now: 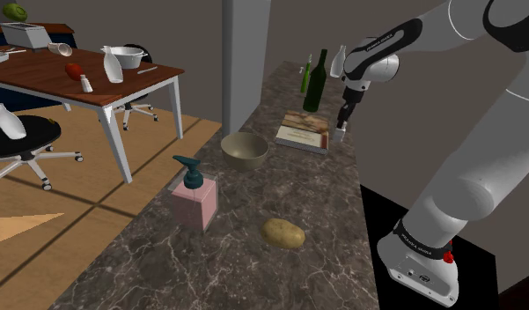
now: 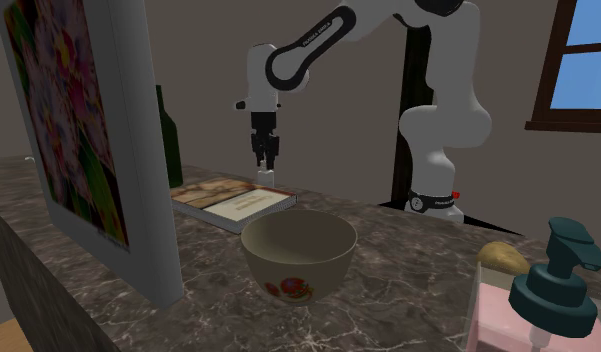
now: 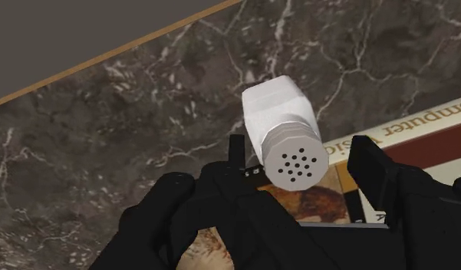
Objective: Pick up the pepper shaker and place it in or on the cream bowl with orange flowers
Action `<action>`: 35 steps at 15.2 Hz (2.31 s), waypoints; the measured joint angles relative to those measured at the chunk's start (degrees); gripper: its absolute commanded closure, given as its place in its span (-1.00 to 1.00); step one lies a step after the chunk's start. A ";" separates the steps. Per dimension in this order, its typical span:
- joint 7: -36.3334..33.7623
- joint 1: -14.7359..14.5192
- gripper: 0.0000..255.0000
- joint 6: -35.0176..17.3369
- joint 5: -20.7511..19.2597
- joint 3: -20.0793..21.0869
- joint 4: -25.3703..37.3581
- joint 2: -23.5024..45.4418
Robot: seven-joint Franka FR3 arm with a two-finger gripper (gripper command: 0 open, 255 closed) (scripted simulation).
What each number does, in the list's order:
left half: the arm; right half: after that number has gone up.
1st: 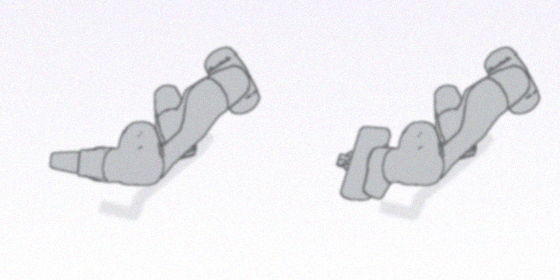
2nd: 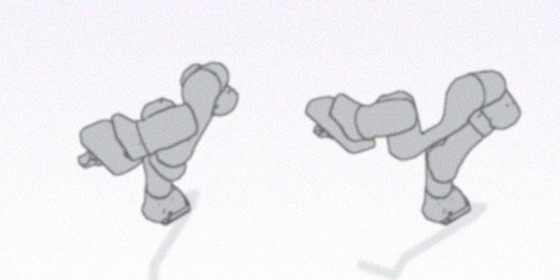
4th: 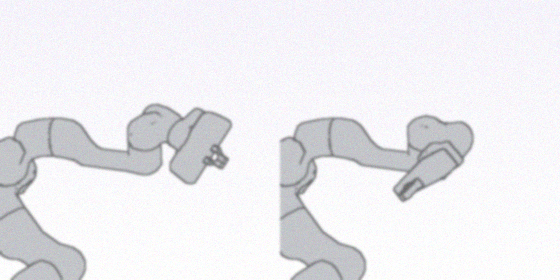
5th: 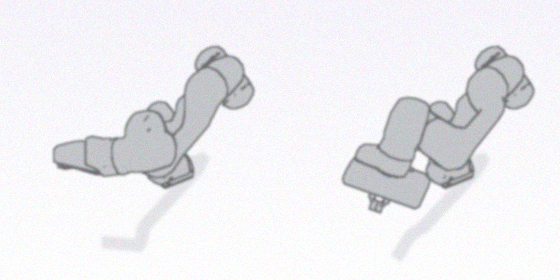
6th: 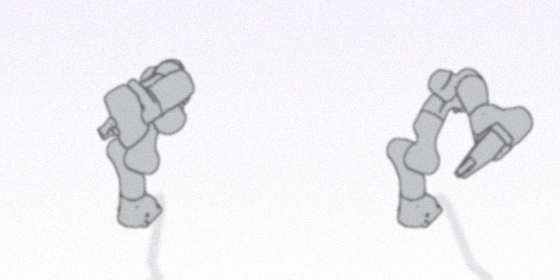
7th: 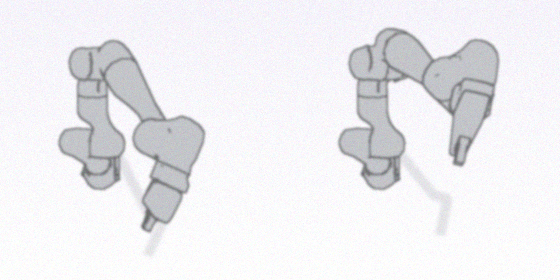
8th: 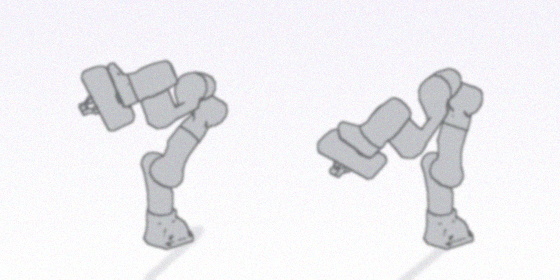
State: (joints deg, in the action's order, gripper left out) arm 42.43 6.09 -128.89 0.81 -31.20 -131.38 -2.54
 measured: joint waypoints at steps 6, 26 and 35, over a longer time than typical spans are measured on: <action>-0.51 -0.05 1.00 0.44 -0.60 0.17 -0.46 -0.47; -2.76 0.56 1.00 12.47 -2.96 1.65 6.50 -5.04; -3.80 0.78 1.00 19.19 -3.87 2.72 10.98 -7.16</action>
State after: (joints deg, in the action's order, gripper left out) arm 38.63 6.87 -109.70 -3.06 -28.48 -120.40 -9.70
